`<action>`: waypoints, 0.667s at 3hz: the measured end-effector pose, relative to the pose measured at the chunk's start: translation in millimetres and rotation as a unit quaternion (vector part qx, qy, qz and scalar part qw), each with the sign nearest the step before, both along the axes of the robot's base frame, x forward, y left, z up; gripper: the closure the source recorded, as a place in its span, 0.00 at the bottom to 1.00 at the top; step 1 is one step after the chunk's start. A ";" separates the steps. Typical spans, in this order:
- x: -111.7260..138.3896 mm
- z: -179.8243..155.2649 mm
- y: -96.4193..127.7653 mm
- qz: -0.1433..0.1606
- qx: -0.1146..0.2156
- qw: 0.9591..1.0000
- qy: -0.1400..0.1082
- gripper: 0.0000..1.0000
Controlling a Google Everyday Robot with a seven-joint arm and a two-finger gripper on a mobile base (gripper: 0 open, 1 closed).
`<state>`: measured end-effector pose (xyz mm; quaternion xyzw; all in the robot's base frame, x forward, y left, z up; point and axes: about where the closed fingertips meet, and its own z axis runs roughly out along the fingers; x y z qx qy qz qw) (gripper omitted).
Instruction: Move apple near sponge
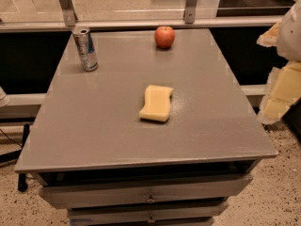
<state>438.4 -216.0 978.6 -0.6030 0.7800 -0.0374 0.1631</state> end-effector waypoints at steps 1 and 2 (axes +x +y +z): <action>1.9 1.4 1.5 0.004 0.001 1.000 -0.005 0.00; 28.3 -2.4 4.4 0.013 0.028 0.999 -0.031 0.00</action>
Offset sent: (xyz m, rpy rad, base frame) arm 0.0803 0.0081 -0.0125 0.1658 -0.1508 0.0652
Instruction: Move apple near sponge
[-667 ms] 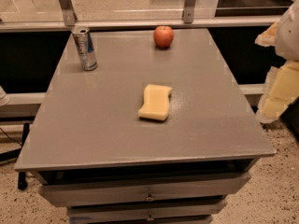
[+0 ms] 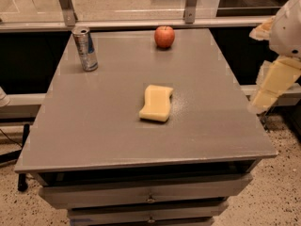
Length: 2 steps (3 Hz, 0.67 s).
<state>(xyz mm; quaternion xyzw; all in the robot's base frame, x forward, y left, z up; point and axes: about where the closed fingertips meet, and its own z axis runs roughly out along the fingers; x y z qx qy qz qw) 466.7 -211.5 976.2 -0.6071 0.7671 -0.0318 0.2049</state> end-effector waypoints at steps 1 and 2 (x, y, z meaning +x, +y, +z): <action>52.8 -13.3 9.5 0.009 0.039 0.998 -0.042 0.00; 120.2 -26.6 20.3 0.002 0.079 0.993 -0.086 0.00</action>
Offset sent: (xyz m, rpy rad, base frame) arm 0.1995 0.0295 -0.0418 0.2509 -0.2718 -0.0158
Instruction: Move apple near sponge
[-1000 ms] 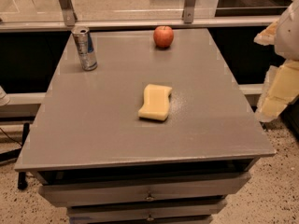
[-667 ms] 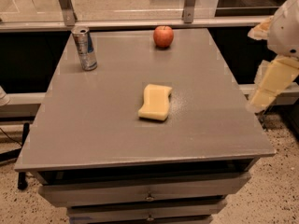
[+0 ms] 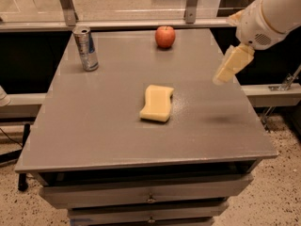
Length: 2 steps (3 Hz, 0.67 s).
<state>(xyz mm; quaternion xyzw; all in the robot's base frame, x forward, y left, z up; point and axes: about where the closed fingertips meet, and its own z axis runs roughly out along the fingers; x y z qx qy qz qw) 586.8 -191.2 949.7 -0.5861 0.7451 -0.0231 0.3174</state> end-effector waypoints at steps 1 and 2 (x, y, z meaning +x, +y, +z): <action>63.2 -9.8 1.6 -0.026 0.054 0.998 -0.017 0.00; 122.1 -20.7 5.3 -0.056 0.149 0.987 -0.015 0.00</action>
Offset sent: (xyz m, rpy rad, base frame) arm 0.1804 0.0061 -0.0222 0.5261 -0.0209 -0.1887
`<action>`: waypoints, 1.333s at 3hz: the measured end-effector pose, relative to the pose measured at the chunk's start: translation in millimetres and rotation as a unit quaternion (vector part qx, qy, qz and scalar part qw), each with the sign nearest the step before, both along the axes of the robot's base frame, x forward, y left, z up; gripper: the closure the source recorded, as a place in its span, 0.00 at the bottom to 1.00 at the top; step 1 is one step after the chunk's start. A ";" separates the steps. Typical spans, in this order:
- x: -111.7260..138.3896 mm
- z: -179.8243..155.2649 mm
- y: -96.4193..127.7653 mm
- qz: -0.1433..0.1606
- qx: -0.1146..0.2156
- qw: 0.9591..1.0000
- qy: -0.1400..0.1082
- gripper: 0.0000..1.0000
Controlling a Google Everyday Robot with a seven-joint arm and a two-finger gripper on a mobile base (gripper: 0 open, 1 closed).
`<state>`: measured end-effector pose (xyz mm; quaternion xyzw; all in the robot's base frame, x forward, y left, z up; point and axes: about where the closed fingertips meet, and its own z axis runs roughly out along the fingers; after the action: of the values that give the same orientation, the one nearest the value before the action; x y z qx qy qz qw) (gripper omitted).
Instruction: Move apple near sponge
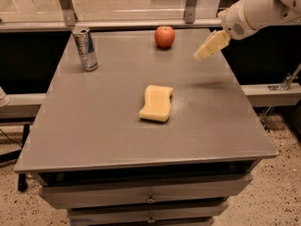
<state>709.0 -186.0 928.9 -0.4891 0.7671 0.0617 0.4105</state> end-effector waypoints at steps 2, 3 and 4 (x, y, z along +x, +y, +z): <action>16.7 -7.1 14.3 -0.003 0.026 1.000 -0.008 0.00; 40.6 -20.0 37.6 -0.015 0.076 0.997 -0.014 0.00; 63.5 -33.2 59.1 -0.027 0.119 0.992 -0.018 0.00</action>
Offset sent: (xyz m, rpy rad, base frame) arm 0.0418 0.0313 -0.0129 0.1368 -0.0529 -0.0242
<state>772.4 -126.8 895.7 -0.4168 0.7601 0.1324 0.4806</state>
